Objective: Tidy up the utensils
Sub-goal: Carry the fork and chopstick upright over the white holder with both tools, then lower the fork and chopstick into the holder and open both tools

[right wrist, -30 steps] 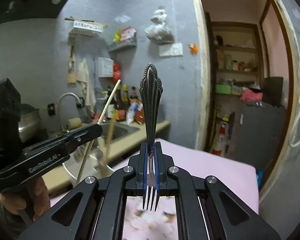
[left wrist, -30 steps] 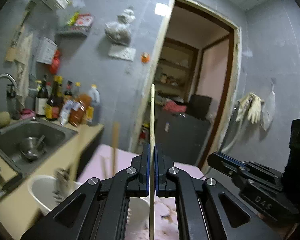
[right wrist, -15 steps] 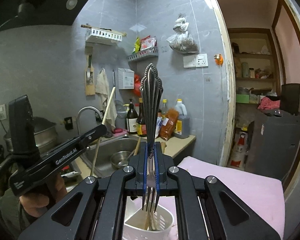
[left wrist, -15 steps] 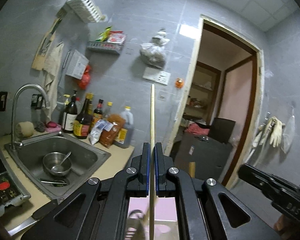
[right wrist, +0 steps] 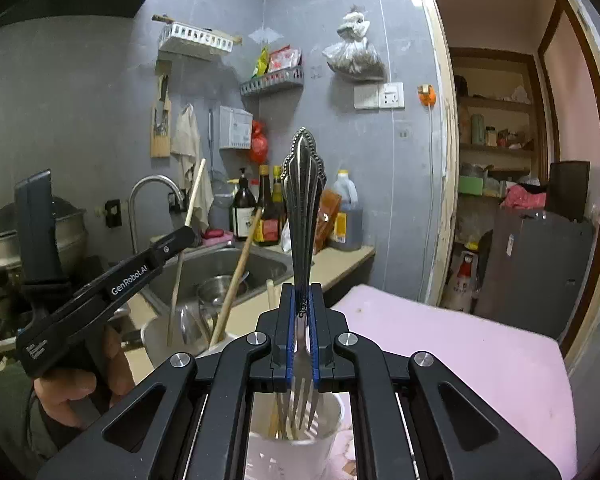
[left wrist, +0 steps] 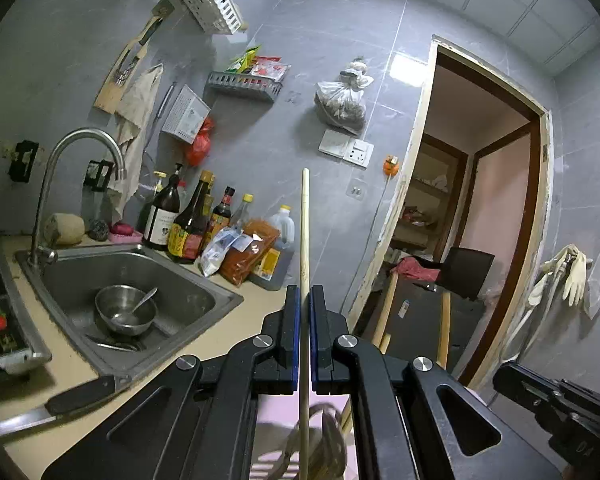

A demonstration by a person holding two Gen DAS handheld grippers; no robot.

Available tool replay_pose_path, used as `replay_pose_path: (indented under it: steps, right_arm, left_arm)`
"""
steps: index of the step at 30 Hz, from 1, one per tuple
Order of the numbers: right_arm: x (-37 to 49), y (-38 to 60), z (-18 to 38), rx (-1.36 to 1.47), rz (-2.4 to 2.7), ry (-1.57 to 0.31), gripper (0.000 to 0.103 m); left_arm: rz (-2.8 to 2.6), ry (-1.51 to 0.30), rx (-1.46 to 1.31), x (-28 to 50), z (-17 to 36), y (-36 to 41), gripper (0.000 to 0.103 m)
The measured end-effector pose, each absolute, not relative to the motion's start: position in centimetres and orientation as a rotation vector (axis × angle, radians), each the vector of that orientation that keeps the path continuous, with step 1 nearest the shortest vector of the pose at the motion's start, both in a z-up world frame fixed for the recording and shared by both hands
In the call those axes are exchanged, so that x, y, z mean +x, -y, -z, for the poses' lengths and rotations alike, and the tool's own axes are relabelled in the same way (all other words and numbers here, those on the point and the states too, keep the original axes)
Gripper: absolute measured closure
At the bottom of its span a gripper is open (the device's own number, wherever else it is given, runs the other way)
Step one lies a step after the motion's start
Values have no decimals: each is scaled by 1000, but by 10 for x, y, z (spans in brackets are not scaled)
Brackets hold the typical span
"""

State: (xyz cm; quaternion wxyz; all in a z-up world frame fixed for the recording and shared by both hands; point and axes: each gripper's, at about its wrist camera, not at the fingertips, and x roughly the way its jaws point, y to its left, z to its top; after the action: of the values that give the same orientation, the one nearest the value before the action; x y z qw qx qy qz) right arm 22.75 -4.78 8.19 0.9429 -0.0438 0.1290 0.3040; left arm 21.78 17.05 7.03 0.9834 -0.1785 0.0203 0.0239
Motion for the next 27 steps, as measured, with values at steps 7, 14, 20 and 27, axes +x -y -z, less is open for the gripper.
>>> replay_pose_path:
  steps: [7, 14, 20, 27]
  right_arm:
    - [230, 48, -63, -78, -627, -316, 99]
    - [231, 51, -50, -69, -636, -367, 98]
    - [234, 52, -44, -56, -641, -400, 97]
    - [233, 55, -47, -46, -644, -390, 96]
  left_arm:
    - [-52, -74, -284, 206, -56, -149, 101]
    - [-46, -133, -225, 199, -43, -134, 101]
    - [-41, -198, -227, 200, -35, -130, 101]
    - [-26, -237, -230, 197, -34, -127, 100]
